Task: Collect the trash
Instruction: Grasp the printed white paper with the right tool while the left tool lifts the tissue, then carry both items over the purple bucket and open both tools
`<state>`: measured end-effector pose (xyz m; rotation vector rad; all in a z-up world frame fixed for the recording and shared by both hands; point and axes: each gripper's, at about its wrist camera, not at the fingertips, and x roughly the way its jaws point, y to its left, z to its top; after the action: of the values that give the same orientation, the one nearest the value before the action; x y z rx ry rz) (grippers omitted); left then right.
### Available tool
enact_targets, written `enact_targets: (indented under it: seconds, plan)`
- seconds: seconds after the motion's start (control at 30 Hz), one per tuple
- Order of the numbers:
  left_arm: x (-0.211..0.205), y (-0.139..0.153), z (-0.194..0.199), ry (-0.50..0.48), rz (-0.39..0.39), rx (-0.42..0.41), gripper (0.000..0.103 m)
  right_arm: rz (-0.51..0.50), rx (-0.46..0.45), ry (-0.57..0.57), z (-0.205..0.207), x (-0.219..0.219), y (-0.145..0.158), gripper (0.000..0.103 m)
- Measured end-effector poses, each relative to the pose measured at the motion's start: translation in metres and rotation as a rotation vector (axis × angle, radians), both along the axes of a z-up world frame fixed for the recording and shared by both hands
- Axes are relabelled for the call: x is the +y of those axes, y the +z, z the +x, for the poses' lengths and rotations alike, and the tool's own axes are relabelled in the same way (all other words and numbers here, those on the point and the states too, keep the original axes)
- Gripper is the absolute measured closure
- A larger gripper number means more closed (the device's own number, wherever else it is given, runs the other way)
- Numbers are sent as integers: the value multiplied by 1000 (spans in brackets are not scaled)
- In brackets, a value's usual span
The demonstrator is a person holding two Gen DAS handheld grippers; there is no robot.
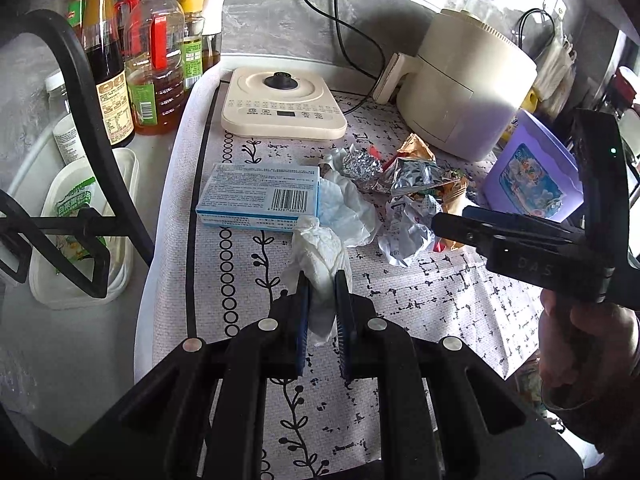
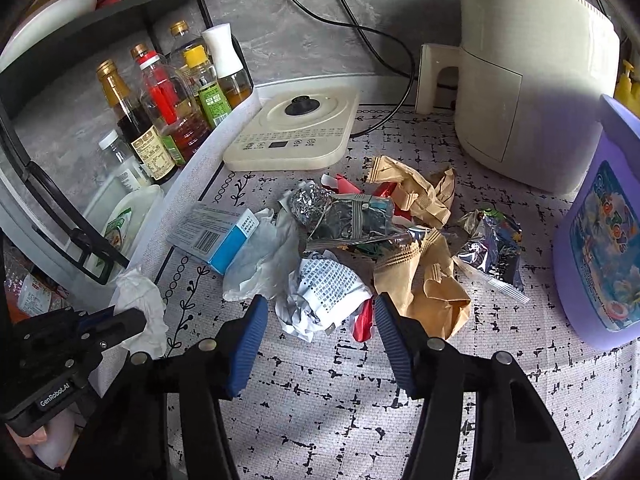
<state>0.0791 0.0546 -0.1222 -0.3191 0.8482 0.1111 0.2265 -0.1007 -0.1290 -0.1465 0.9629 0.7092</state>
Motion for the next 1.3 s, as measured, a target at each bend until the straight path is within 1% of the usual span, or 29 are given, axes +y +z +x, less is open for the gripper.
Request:
enact_targets:
  seconds: [0.03, 0.1, 0.2, 0.37, 0.57, 0.77, 1.0, 1.13, 1.3]
  plan:
    - [0, 2, 0, -3, 1, -5, 90, -12, 1, 3, 2, 4, -3, 69]
    - [-1, 5, -2, -6, 1, -10, 90, -37, 38, 11, 6, 10, -12, 94]
    - [-3, 12, -9, -14, 7, -26, 90, 10, 61, -12, 0, 1, -5, 94]
    - [-2, 30, -19, -30, 13, -70, 90, 49, 34, -37, -20, -18, 22, 95]
    - [-8, 55, -23, -69, 7, -139, 90, 95, -17, -95, -41, -52, 62, 94]
    - [-29, 77, -18, -135, 12, -190, 90, 132, -82, -135, -56, -84, 100, 94]
    - [-49, 99, -3, -175, 27, -235, 90, 181, -140, -179, -48, -118, 131, 94]
    - [-64, 107, 17, -180, 43, -250, 90, 215, -166, -198, -32, -141, 147, 94]
    - [-90, 119, 46, -180, 53, -267, 90, 225, -222, -208, -6, -170, 163, 94]
